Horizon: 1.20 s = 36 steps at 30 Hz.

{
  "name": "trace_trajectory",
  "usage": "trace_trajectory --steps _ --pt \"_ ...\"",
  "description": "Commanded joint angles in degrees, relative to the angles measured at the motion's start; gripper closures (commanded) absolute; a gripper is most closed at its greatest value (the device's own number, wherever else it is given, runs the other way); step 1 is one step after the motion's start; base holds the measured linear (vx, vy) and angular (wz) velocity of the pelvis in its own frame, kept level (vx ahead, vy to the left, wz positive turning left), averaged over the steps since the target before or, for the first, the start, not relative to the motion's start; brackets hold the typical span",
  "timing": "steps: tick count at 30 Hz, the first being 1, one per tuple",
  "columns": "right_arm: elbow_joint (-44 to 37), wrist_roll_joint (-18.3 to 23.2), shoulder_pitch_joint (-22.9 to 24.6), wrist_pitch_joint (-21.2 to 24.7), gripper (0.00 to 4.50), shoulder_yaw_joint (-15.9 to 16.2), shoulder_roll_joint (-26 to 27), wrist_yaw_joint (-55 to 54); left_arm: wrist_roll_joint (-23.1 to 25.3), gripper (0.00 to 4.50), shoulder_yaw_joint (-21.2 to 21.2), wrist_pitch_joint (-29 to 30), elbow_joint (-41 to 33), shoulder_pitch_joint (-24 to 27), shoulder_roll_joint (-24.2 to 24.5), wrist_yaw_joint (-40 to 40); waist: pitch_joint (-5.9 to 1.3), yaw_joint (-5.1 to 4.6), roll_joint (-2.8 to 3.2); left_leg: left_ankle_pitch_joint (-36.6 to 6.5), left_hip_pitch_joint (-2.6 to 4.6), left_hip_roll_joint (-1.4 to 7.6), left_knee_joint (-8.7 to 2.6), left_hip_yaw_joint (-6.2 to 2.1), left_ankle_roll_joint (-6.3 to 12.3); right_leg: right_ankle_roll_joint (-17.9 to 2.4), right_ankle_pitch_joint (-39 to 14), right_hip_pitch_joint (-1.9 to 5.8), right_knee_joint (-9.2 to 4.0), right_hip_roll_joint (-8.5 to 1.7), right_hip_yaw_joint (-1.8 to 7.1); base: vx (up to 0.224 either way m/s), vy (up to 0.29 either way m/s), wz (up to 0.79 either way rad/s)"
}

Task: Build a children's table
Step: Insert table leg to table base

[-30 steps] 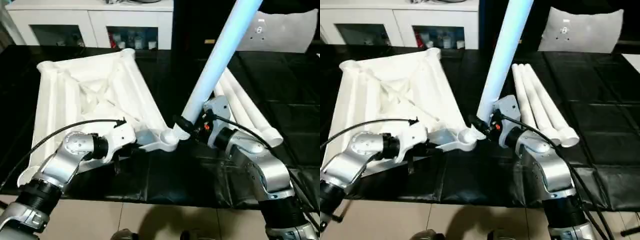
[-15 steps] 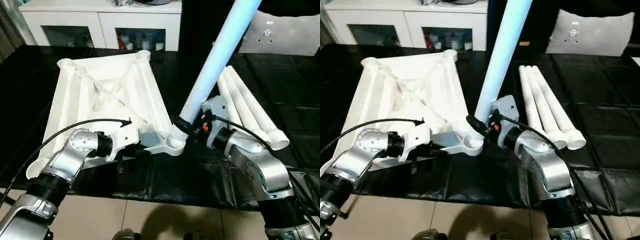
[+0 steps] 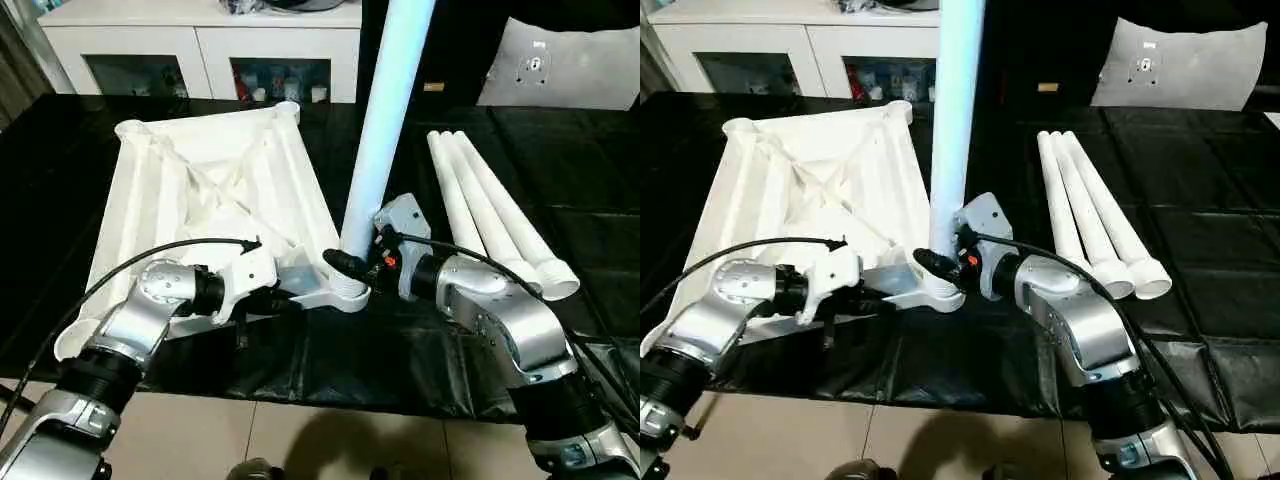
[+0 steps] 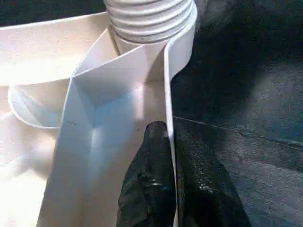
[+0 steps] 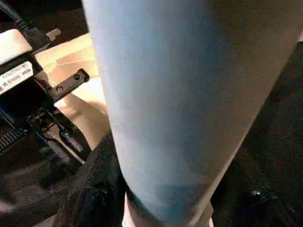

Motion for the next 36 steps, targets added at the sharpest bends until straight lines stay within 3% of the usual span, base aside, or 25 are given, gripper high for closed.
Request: trace_trajectory --steps 1,3,5,8,12,13,16,18,23,29,33,36 --pt "0.1 -0.3 -0.6 -0.5 2.59 0.3 -0.2 0.1 -3.0 3.92 1.6 0.9 -1.3 1.2 -1.5 0.9 -4.32 -0.13 -1.40 -5.3 -0.02 3.46 -4.23 -0.56 1.84 -10.0 -14.8 3.20 -4.67 -4.97 3.03 0.000 0.000 0.00" --pt "0.5 -0.6 -0.2 -1.3 2.59 0.1 -0.3 -0.3 -3.0 3.81 1.9 1.8 -1.9 1.5 -1.6 1.6 -4.29 -0.11 -1.25 -5.9 0.10 3.64 -4.29 -0.61 1.52 -10.0 -15.8 2.97 -4.79 -4.97 3.04 0.000 0.000 0.00" --pt "0.5 -0.6 0.2 -1.4 2.59 -0.1 -0.3 -0.6 -2.3 3.57 1.9 2.5 -2.4 1.8 -1.4 2.5 -4.32 -0.24 -0.98 -5.9 0.16 3.75 -4.35 -0.64 1.30 -10.3 -13.3 2.86 -4.67 -4.74 3.03 0.000 0.000 0.00" --pt "0.3 -0.8 0.9 -1.7 2.59 -0.6 0.0 -1.0 -2.2 3.46 2.2 3.7 -2.8 2.4 -1.5 2.4 -4.35 -0.41 -1.37 -6.8 0.28 3.72 -4.44 -0.68 1.05 -11.0 -10.9 3.06 -4.49 -4.73 3.02 0.000 0.000 0.00" --pt "0.2 -0.9 1.2 -1.9 2.59 -0.7 0.0 -1.1 -1.7 3.45 1.5 4.7 -3.4 2.8 -0.7 1.2 -4.17 -0.54 -1.28 -8.0 0.27 3.68 -4.55 -0.72 0.74 -11.1 -12.5 3.11 -4.70 -4.74 3.05 0.000 0.000 0.00" --pt "0.2 -0.9 1.2 -1.9 2.59 -0.7 0.0 -1.2 -0.9 3.73 0.9 5.0 -3.7 2.9 -0.1 0.9 -4.16 -0.56 -1.29 -8.1 0.27 3.69 -4.57 -0.73 0.71 -11.0 -12.7 3.11 -4.73 -4.71 3.06 0.000 0.000 0.00" --pt "0.2 -0.9 1.2 -1.9 2.59 -0.9 0.0 -1.3 0.2 3.80 0.0 6.2 -4.7 3.2 1.3 0.8 -4.13 -0.69 -1.30 -8.2 0.27 3.75 -4.66 -0.82 0.67 -11.0 -12.5 3.12 -4.63 -4.69 3.08 0.000 0.000 0.00" --pt "0.2 -0.9 1.2 -2.0 2.59 -0.9 0.0 -1.3 0.3 4.17 0.1 6.5 -5.0 3.3 1.6 0.9 -4.03 -0.83 -1.13 -8.5 0.28 3.70 -4.67 -0.77 0.55 -11.2 -12.6 3.04 -4.70 -4.67 3.08 0.000 0.000 0.00" --pt "0.7 -0.9 1.2 -2.3 2.59 -0.6 0.4 -1.3 0.5 4.48 0.4 7.3 -5.6 3.1 1.7 1.3 -3.97 -1.13 -1.28 -9.2 0.24 3.69 -4.74 -0.83 0.49 -11.1 -13.8 3.09 -4.78 -4.72 3.06 0.000 0.000 0.00" --pt "1.6 -0.6 0.3 -1.7 2.59 -0.1 0.7 -0.6 1.1 4.50 -0.2 6.7 -5.8 2.9 1.7 1.5 -3.92 -1.33 -1.33 -9.4 0.26 3.71 -4.73 -0.82 0.75 -11.3 -14.1 2.99 -4.88 -4.77 3.12 0.000 0.000 0.00" --pt "3.0 0.8 -1.1 0.3 2.59 0.1 0.8 1.4 2.4 4.50 -1.7 2.2 -5.1 2.5 2.2 -0.2 -3.85 -1.36 -1.37 -9.7 0.31 3.79 -4.80 -0.86 0.96 -11.1 -14.7 2.93 -4.95 -4.81 3.15 0.000 0.000 0.00" --pt "3.7 1.0 -1.7 2.0 2.59 1.4 -0.2 3.7 2.2 4.50 -2.5 -1.2 -4.5 1.8 2.1 -2.6 -3.93 -1.24 -1.71 -8.0 0.30 3.82 -4.79 -0.80 1.33 -11.7 -11.5 2.97 -4.58 -4.69 3.09 0.000 0.000 0.00"
